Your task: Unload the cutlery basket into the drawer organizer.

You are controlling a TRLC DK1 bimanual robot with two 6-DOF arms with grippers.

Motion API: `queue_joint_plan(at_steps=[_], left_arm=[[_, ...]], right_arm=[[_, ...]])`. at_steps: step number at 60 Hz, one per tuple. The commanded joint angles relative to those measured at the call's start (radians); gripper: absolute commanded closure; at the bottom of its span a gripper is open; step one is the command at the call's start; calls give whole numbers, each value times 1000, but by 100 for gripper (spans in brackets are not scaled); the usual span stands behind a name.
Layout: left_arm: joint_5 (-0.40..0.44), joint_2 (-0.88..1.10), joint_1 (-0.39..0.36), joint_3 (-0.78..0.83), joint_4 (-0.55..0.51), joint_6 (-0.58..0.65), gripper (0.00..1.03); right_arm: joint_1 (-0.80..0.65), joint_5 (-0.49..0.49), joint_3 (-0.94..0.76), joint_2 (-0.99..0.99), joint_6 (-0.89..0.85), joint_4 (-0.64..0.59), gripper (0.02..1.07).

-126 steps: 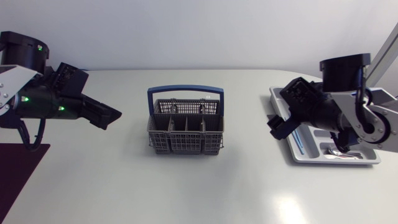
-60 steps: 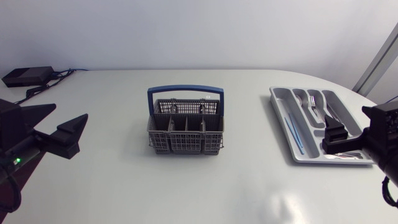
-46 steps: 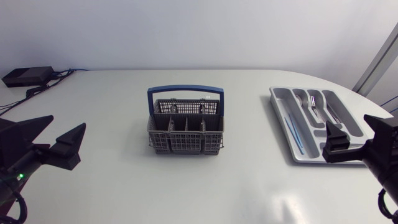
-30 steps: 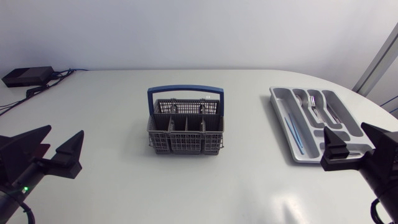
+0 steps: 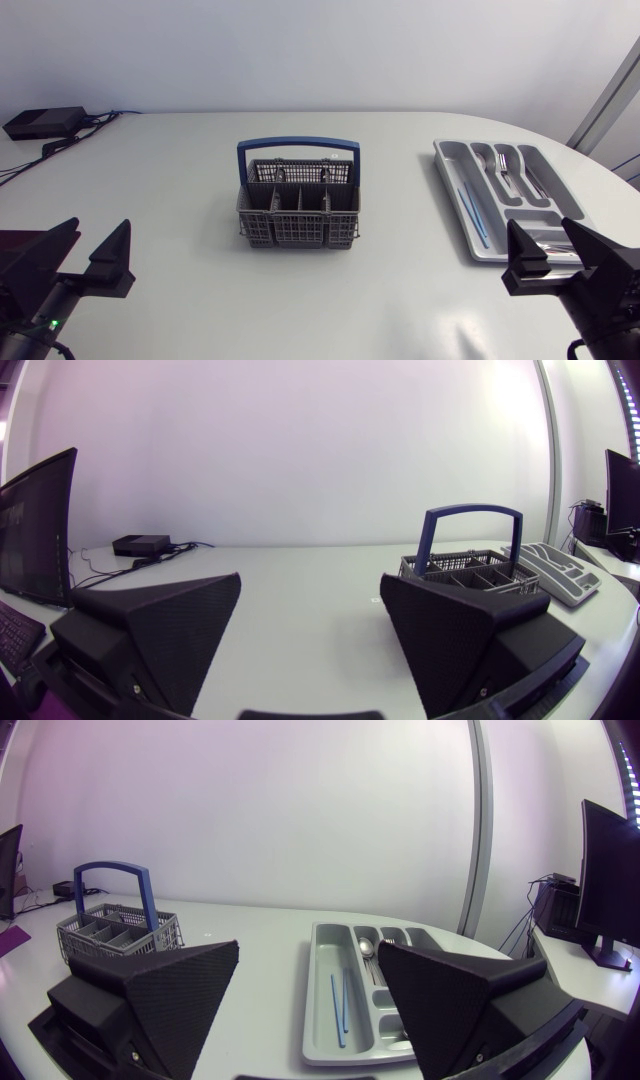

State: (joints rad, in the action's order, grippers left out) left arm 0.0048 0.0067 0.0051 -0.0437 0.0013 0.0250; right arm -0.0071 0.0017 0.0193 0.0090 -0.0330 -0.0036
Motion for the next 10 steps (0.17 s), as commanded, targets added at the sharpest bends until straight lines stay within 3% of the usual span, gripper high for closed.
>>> queue_joint_plan(at_steps=[1, 10], left_arm=[[-5, -7, -5, 44, -1, -25, 5], [-5, -7, -5, 44, -1, -25, 5]], right_arm=[[7, -2, -19, -9, 33, 4, 7], [7, -2, -19, -9, 33, 4, 7]])
